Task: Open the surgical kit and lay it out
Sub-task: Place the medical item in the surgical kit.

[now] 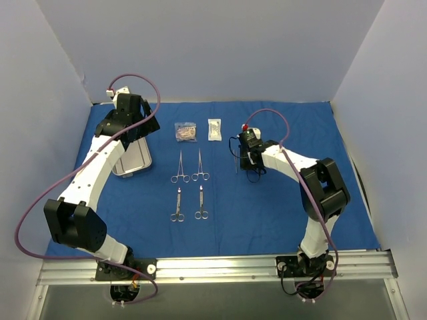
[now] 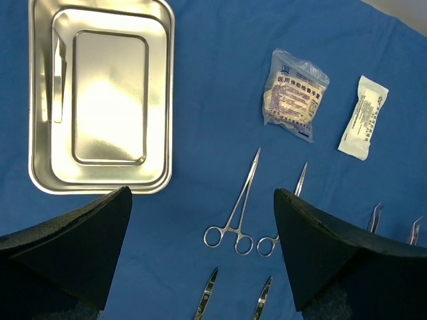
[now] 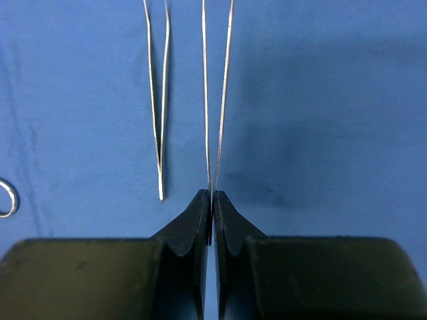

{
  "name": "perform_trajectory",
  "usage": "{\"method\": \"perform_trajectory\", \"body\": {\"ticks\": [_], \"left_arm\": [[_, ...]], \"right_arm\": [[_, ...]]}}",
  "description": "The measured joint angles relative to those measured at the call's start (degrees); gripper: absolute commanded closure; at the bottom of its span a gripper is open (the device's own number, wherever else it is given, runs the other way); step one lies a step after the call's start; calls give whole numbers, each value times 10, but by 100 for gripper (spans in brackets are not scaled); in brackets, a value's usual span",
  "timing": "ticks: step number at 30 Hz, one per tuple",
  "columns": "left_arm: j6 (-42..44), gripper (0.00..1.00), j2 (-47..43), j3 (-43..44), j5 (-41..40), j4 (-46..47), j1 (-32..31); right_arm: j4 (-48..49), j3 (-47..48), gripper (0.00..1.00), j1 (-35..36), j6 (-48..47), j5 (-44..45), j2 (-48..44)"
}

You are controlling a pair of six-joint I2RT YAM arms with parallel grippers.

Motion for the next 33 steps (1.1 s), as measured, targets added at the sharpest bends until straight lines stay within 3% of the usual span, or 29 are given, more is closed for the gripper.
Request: {"method": "perform_trajectory", "body": {"ticks": [13, 33], "left_arm": [[1, 4, 2, -2, 4, 0, 3], [1, 4, 3, -9, 9, 0, 4]], "right_arm": [[-9, 11, 100, 0, 14, -10, 24], [-25, 17, 89, 2, 29, -10, 41]]}}
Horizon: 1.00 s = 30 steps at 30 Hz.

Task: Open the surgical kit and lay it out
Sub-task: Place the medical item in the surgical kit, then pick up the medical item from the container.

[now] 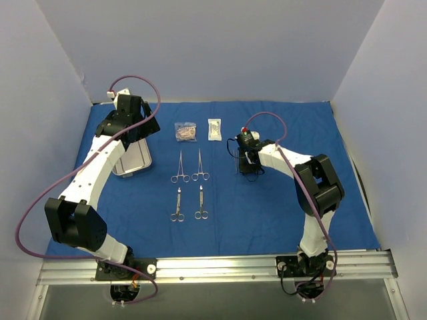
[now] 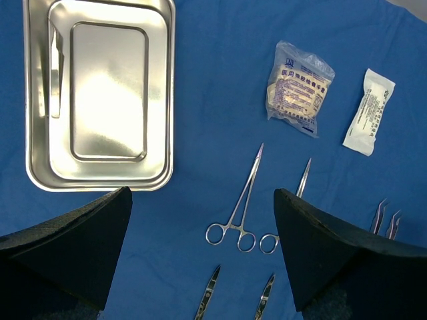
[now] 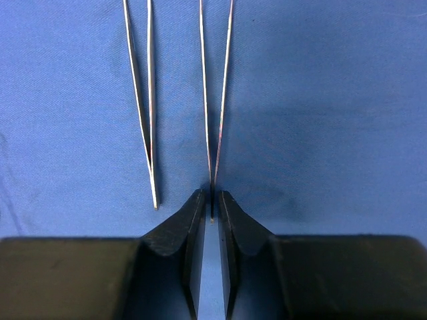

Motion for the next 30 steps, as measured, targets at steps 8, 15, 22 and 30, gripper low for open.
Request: {"method": "perform_trajectory", "body": {"ticks": [8, 15, 22, 30], "left_arm": [[0, 4, 0, -1, 1, 0, 0], [5, 4, 1, -1, 2, -1, 6], [31, 4, 38, 9, -6, -23, 25], [64, 3, 136, 51, -45, -63, 40]], "right_arm": [[-1, 0, 85, 2, 5, 0, 0], [-19, 11, 78, 3, 7, 0, -3], [-65, 59, 68, 3, -4, 17, -73], [-55, 68, 55, 3, -27, 40, -208]]}}
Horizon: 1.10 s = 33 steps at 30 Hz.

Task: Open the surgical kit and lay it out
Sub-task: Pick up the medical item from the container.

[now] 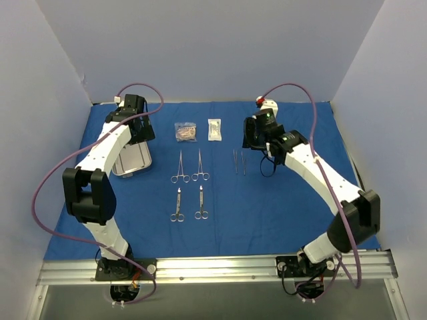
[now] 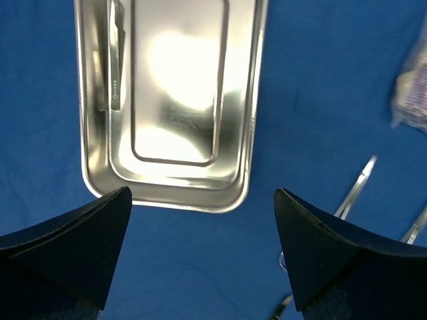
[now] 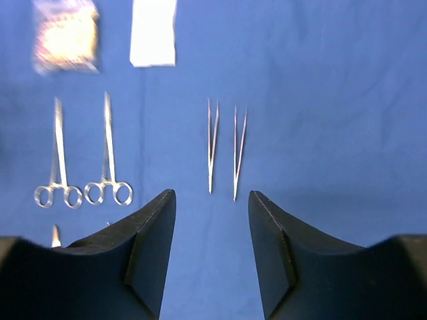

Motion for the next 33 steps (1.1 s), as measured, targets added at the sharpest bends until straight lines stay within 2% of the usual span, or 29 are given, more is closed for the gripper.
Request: {"method": "perform_trajectory", "body": {"ticks": [4, 6, 10, 14, 20, 28, 33], "left_arm": [[18, 0, 61, 41, -25, -17, 12], [25, 9, 96, 67, -42, -23, 19], [37, 15, 157, 107, -74, -37, 35], [48, 23, 199, 131, -90, -39, 55], [65, 37, 209, 137, -85, -13, 92], [72, 52, 218, 140, -38, 51, 146], [85, 60, 243, 149, -9, 74, 151]], "right_arm": [[42, -42, 45, 0, -13, 2, -59], [63, -67, 41, 0, -22, 2, -85], [97, -100, 35, -1, -38, -3, -115], [119, -117, 35, -1, -48, -14, -118], [139, -140, 35, -1, -54, -31, -118], [148, -145, 35, -1, -54, -40, -116], [153, -145, 36, -1, -54, -40, -104]]}}
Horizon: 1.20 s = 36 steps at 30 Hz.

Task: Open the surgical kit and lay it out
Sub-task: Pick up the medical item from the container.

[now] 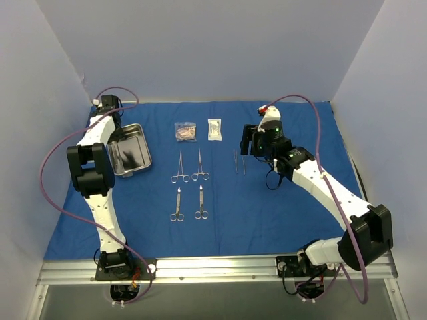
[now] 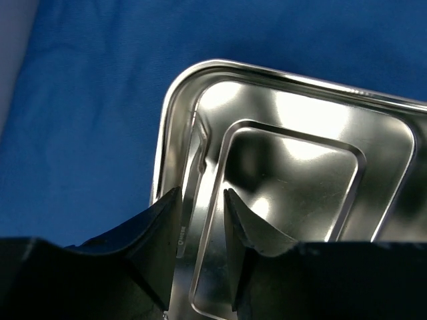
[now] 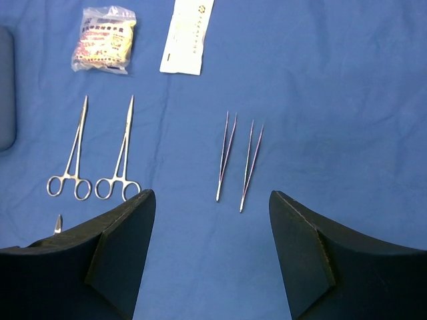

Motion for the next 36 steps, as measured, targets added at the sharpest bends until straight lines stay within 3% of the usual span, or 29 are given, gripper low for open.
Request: {"method": "perform_trajectory", "body": {"ticks": [36], "left_arm": [[10, 51, 80, 55, 25, 10, 13]], "right_arm": [[9, 1, 36, -15, -4, -34, 70]]}}
